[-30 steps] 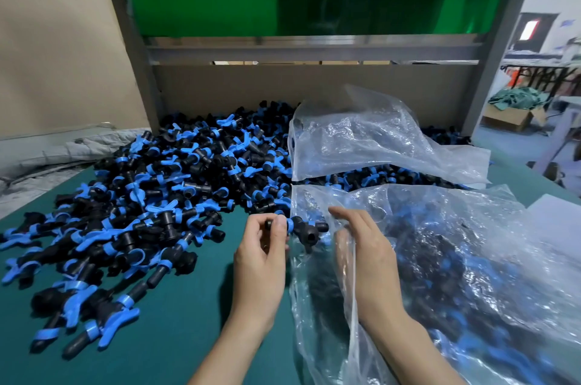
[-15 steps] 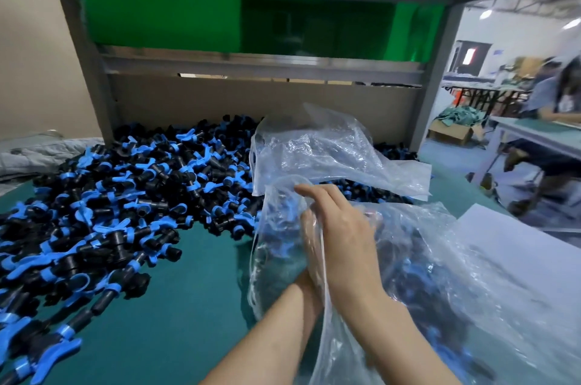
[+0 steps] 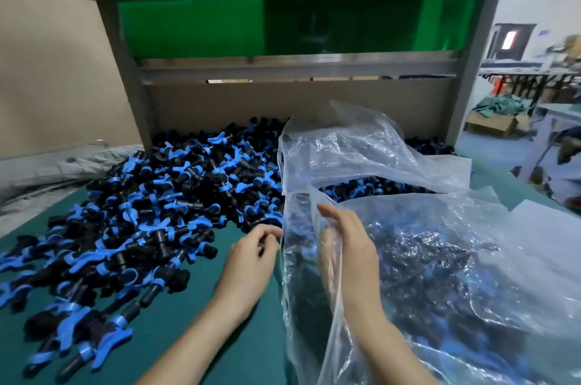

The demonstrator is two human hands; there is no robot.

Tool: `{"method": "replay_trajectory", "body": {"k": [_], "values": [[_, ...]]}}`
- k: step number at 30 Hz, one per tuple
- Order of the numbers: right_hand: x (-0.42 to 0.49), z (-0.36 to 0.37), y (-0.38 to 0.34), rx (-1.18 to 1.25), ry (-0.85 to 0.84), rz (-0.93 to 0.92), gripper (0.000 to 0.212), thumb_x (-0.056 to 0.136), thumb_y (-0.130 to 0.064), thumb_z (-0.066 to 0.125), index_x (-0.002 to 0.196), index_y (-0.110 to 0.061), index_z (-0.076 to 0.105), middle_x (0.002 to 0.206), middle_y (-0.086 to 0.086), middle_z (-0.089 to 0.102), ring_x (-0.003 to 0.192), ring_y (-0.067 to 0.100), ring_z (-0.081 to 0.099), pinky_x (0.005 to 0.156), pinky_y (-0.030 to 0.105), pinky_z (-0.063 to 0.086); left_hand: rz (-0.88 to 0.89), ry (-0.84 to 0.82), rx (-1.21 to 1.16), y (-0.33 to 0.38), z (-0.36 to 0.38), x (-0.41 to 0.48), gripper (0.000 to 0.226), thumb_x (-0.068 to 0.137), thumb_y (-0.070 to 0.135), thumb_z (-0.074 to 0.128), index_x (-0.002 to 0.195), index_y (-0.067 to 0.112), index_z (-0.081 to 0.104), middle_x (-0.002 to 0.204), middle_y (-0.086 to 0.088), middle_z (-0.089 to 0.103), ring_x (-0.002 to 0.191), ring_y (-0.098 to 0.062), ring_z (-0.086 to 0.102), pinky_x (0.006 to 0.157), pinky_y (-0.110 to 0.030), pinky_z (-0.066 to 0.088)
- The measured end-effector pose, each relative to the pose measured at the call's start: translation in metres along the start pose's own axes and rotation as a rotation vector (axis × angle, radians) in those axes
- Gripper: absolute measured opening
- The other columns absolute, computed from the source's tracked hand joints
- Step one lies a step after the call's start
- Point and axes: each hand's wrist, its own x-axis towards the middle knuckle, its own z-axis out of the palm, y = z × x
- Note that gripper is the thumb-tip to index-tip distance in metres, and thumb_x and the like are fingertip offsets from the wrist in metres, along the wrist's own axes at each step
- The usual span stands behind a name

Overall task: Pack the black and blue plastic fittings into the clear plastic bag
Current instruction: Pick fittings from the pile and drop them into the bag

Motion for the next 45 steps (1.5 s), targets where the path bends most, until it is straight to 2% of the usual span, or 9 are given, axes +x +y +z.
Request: {"method": "replay_trajectory", "body": {"k": [3,8,13,16,21,25,32,40,45], "values": [[-0.012,0.015,0.018,-0.127,-0.103,0.040,0.046,0.097,0.000,0.044,0.130,-0.030,0.057,0.127,-0.020,0.055,0.119,0.007,0.053,0.098,0.027,0.040,-0.035,0.032,0.248,-0.032,-0.022,0.011,0.019,0.100,0.027,0.044,0.107,0.034,0.060,0.057,0.009,0.055,0.043,-0.004,0.043,0.044,-0.029,0.032],[-0.009,0.014,0.025,-0.044,-0.091,0.109,0.050,0.091,-0.039,0.025,0.127,-0.032,0.059,0.125,-0.021,0.057,0.112,0.001,0.051,0.090,0.023,0.036,0.067,-0.081,0.695,-0.024,-0.009,0.031,0.035,0.101,0.046,0.039,0.132,0.030,0.041,0.115,0.009,0.057,0.083,-0.011,0.060,0.055,-0.031,0.041],[-0.006,0.011,0.027,0.031,-0.059,0.173,0.069,0.072,-0.058,0.018,0.122,-0.036,0.061,0.119,-0.025,0.058,0.107,-0.002,0.052,0.087,0.027,0.038,0.061,-0.061,0.877,-0.011,0.017,0.042,0.032,0.104,0.041,0.037,0.130,0.024,0.039,0.111,-0.002,0.051,0.066,-0.016,0.044,0.052,-0.030,0.029],[-0.006,0.010,0.028,0.081,-0.049,0.229,0.072,0.068,-0.062,0.018,0.120,-0.039,0.061,0.119,-0.025,0.059,0.109,0.000,0.053,0.087,0.032,0.039,0.087,0.088,0.753,-0.014,0.014,0.037,0.025,0.105,0.034,0.034,0.124,0.022,0.043,0.106,0.003,0.057,0.063,-0.012,0.047,0.050,-0.025,0.031],[-0.007,0.009,0.026,-0.026,-0.069,0.160,0.063,0.079,-0.052,0.021,0.126,-0.034,0.059,0.120,-0.025,0.056,0.107,0.000,0.051,0.086,0.028,0.039,-0.029,0.436,-0.024,-0.020,-0.007,0.014,0.004,0.101,0.032,0.042,0.105,0.031,0.044,0.063,0.005,0.057,0.051,-0.012,0.050,0.048,-0.032,0.037],[-0.011,0.009,0.025,-0.118,-0.085,0.108,0.048,0.093,-0.034,0.025,0.129,-0.034,0.056,0.118,-0.028,0.050,0.113,0.006,0.051,0.092,0.033,0.041,-0.197,0.391,-0.501,-0.017,-0.017,0.003,0.013,0.103,0.026,0.044,0.098,0.020,0.054,0.068,0.003,0.056,0.054,-0.010,0.050,0.049,-0.024,0.042],[-0.015,0.011,0.030,-0.342,-0.165,-0.072,0.049,0.098,-0.004,0.047,0.134,-0.038,0.050,0.130,-0.022,0.051,0.105,0.015,0.052,0.083,0.029,0.039,-0.183,0.185,-0.669,-0.001,-0.004,-0.008,0.021,0.103,0.028,0.047,0.092,0.013,0.057,0.059,0.008,0.054,0.048,-0.009,0.046,0.040,-0.020,0.036],[-0.014,0.012,0.033,-0.335,-0.082,-0.047,0.036,0.102,-0.016,0.047,0.133,-0.034,0.052,0.128,-0.021,0.052,0.101,0.016,0.055,0.083,0.037,0.045,-0.208,-0.034,-0.797,0.002,0.000,-0.011,0.042,0.082,0.046,0.066,0.107,0.013,0.064,0.074,0.000,0.064,0.058,-0.012,0.056,0.047,-0.022,0.046],[-0.014,0.013,0.033,-0.342,-0.088,-0.039,0.035,0.102,-0.017,0.046,0.133,-0.033,0.053,0.128,-0.019,0.052,0.099,0.019,0.056,0.083,0.041,0.046,-0.168,0.041,-0.677,0.005,0.002,-0.012,0.038,0.085,0.043,0.061,0.096,0.007,0.061,0.065,0.000,0.061,0.051,-0.012,0.051,0.044,-0.022,0.043]]}}
